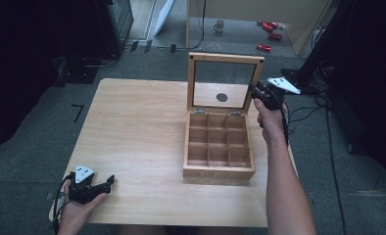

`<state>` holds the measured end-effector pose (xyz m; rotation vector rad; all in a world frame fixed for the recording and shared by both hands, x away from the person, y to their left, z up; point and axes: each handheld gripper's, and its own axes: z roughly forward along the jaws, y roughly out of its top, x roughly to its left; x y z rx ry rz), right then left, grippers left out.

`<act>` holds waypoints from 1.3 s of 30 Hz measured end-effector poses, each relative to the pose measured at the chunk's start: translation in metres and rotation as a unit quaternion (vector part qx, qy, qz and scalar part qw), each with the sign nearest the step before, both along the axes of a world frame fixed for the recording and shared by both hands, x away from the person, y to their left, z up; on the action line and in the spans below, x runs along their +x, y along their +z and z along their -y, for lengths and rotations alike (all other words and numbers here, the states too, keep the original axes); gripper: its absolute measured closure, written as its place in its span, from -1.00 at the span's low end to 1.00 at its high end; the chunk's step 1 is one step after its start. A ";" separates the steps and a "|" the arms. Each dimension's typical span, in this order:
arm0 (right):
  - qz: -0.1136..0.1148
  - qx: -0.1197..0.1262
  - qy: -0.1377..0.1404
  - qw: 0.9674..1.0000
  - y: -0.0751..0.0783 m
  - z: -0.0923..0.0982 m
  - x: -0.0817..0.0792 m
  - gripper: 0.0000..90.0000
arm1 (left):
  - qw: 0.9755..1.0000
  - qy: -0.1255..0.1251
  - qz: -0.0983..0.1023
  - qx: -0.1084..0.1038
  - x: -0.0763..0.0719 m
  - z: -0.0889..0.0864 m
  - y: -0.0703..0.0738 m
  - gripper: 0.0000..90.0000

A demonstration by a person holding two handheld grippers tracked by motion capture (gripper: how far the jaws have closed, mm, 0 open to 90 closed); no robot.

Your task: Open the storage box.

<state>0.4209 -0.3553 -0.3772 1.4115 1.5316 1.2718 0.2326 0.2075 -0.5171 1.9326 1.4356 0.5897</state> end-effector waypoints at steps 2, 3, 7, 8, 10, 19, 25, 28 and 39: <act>-0.003 0.000 -0.007 1.000 0.000 -0.002 0.002 0.49 | 1.000 0.000 0.000 0.000 0.000 0.000 0.000 -0.51; -0.003 -0.001 -0.010 1.000 0.000 -0.002 0.004 0.49 | 1.000 0.000 0.000 0.000 0.000 0.000 0.000 -0.51; -0.009 -0.001 -0.024 1.000 0.000 -0.006 0.008 0.49 | 1.000 0.000 0.000 0.001 0.000 0.000 0.000 -0.51; -0.009 -0.002 -0.026 1.000 0.000 -0.006 0.010 0.49 | 1.000 0.000 0.000 0.000 0.000 0.000 0.000 -0.51; -0.010 -0.001 -0.030 0.999 -0.001 -0.007 0.012 0.49 | 1.000 0.000 0.000 0.002 0.000 0.000 0.000 -0.51; -0.020 0.006 -0.065 0.998 -0.002 -0.007 0.020 0.80 | 1.000 -0.002 -0.001 0.007 0.000 0.000 0.000 -0.51; -0.019 0.035 -0.058 0.998 -0.004 -0.004 0.021 0.77 | 1.000 -0.001 0.000 0.006 0.000 0.000 0.000 -0.51; -0.022 0.041 -0.059 0.997 -0.005 -0.004 0.021 0.75 | 1.000 -0.002 0.000 0.007 0.000 0.001 0.000 -0.51; -0.033 0.043 -0.050 0.997 -0.006 -0.003 0.021 0.64 | 1.000 -0.001 0.000 0.009 0.000 0.001 0.000 -0.51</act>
